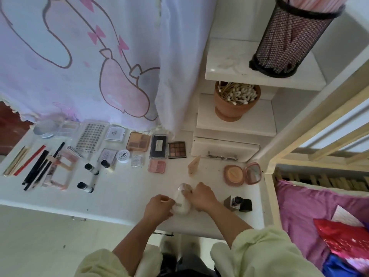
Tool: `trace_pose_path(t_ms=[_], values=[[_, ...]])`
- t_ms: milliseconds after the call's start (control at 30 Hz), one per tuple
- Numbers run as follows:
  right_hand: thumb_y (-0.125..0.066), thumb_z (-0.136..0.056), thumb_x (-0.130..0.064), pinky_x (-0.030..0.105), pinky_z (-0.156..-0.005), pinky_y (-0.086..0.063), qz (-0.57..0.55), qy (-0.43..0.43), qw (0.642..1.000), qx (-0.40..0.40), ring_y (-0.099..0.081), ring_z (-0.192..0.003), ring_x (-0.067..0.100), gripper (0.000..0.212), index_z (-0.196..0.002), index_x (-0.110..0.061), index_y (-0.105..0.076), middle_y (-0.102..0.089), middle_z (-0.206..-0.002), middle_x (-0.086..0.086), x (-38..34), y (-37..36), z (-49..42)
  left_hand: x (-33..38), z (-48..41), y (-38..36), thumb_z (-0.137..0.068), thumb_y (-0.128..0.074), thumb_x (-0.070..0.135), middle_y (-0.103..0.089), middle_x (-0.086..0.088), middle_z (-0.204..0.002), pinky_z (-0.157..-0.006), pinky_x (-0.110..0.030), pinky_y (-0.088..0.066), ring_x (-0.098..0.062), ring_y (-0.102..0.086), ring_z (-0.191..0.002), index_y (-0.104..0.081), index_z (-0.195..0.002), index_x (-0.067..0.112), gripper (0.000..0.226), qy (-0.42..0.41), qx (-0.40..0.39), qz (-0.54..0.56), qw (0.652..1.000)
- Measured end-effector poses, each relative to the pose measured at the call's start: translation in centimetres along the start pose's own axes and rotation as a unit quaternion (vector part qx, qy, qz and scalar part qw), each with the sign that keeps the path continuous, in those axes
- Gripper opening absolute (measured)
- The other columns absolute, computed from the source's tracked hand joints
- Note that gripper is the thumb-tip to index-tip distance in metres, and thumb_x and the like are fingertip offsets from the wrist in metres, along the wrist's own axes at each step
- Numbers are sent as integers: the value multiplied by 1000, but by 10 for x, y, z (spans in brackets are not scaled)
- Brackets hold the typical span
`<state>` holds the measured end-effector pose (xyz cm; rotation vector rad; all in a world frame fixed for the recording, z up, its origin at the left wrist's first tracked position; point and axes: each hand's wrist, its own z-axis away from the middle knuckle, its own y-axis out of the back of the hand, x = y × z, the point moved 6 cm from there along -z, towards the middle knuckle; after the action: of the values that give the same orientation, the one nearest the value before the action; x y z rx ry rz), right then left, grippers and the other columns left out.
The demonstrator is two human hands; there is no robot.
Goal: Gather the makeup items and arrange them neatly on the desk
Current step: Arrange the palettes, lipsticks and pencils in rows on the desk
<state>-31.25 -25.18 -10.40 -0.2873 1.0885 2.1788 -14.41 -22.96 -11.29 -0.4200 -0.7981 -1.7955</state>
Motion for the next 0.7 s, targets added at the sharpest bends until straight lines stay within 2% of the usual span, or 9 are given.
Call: trace_pose_path(t_ms=[67,133,200,300,467,567,700], values=[[-58,-84,-59,37,-72,-57,-55,-32,998,-5,-69,-86,31,62,-103,0,-64,-70,-98,16,5,-8,-4,3,3,-7,-78,-74,14,-69,-12,-79,-59,-28,-52,-21,-65,-59,-67,-94,5,20,14,-35,13,999],[-61,-81,-61,33,-68,-53,-82,-48,995,2,-68,-88,29,63,-98,-1,-67,-70,-94,12,9,-13,-5,6,3,-11,-77,-76,10,-66,-14,-77,-62,-30,-53,-22,-62,-58,-66,-94,3,20,15,-52,17,998],[-64,-81,-59,28,-68,-43,-103,-55,993,18,-65,-84,26,55,-85,-5,-68,-67,-83,9,14,-12,-4,8,3,-12,-76,-77,9,-65,-13,-76,-61,-29,-53,-20,-60,-56,-65,-98,3,26,15,-57,23,998],[-70,-80,-53,28,-65,-43,-179,-63,982,10,-61,-71,19,45,-61,-13,-60,-63,-67,4,19,-10,4,9,6,-9,-73,-82,10,-67,-11,-79,-63,-29,-54,-21,-60,-62,-61,-102,7,36,19,-72,60,995],[-75,-80,-42,13,-45,-39,-274,-21,961,14,-58,-54,8,37,-72,-7,-68,-68,-69,5,10,9,31,16,18,5,-71,-85,14,-74,-11,-88,-72,-28,-58,-21,-71,-79,-62,-105,9,41,-24,-107,115,987],[-75,-80,-43,16,-47,-40,-289,13,957,0,-59,-53,7,37,-75,-7,-70,-72,-69,3,2,21,43,22,26,17,-71,-84,12,-75,-12,-92,-75,-31,-58,-23,-72,-88,-66,-107,9,41,-43,-141,146,978],[-73,-83,-43,22,-51,-40,-325,57,944,16,-56,-57,9,31,-84,-12,-75,-72,-73,-1,-8,41,48,35,35,25,-76,-79,9,-74,-11,-97,-77,-30,-57,-24,-71,-93,-67,-112,11,39,-70,-192,134,970]])
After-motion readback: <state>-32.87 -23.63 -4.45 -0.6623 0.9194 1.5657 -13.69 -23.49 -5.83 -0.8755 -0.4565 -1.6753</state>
